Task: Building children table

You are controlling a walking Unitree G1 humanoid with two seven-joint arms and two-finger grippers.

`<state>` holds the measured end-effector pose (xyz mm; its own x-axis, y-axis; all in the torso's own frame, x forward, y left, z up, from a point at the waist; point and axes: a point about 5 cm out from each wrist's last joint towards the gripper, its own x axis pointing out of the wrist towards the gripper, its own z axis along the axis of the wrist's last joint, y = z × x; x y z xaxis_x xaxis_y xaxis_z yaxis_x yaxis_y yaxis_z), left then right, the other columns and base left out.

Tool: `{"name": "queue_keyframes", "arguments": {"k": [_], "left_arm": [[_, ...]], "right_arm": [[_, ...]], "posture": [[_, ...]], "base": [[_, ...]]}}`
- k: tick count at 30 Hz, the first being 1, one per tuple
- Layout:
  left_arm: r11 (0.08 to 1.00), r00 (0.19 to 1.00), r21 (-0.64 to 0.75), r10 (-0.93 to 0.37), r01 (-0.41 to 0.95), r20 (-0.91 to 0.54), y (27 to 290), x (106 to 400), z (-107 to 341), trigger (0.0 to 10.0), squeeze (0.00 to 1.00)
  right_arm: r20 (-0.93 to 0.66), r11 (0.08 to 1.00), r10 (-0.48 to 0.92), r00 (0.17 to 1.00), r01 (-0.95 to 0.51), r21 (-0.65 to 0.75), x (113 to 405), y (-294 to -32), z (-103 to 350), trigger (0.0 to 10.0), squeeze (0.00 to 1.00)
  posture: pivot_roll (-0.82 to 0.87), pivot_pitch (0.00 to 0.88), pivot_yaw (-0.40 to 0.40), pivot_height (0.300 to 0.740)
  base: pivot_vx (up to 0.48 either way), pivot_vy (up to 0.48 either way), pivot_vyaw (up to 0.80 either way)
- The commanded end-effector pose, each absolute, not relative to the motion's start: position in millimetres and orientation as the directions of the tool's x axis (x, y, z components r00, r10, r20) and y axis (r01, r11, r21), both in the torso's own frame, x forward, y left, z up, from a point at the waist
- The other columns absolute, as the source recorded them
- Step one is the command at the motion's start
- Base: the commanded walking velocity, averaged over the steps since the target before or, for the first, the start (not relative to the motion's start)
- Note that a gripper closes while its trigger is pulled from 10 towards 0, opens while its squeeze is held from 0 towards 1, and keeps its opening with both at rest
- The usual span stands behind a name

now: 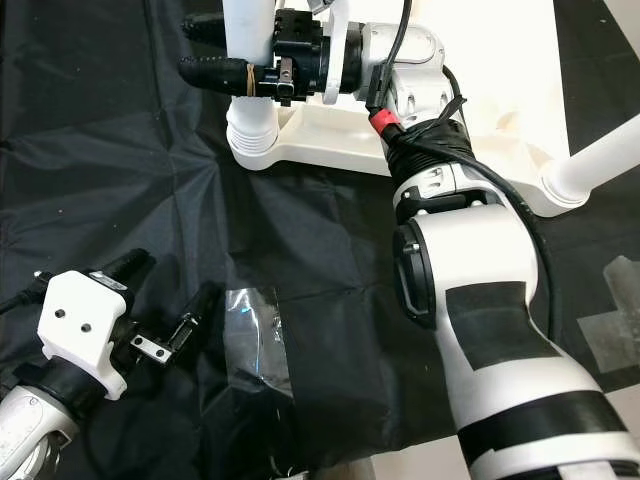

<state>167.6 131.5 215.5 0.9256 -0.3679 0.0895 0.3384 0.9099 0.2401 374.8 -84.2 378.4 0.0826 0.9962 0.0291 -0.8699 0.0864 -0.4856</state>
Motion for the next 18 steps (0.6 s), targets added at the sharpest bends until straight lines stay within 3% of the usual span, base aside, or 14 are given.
{"name": "queue_keyframes", "arguments": {"k": [1, 18], "left_arm": [[0.910, 0.927, 0.234, -0.368, 0.343, 0.072, 130.4, 163.7, 213.4, 10.0, 0.00], [0.908, 0.927, 0.237, -0.370, 0.345, 0.068, 129.0, 163.6, 212.7, 10.0, 0.00]], "right_arm": [[-0.090, 0.098, 0.985, 0.146, -0.910, -0.403, 384.0, -87.3, 343.9, 10.0, 0.00], [-0.118, 0.166, 0.965, 0.234, -0.894, -0.415, 388.6, -89.6, 336.7, 10.0, 0.00]], "posture": [[-0.03, 0.526, -0.081, 0.740], [-0.04, 0.513, -0.079, 0.740]], "base": [[0.000, 0.000, 0.00], [0.000, 0.000, 0.00]]}}
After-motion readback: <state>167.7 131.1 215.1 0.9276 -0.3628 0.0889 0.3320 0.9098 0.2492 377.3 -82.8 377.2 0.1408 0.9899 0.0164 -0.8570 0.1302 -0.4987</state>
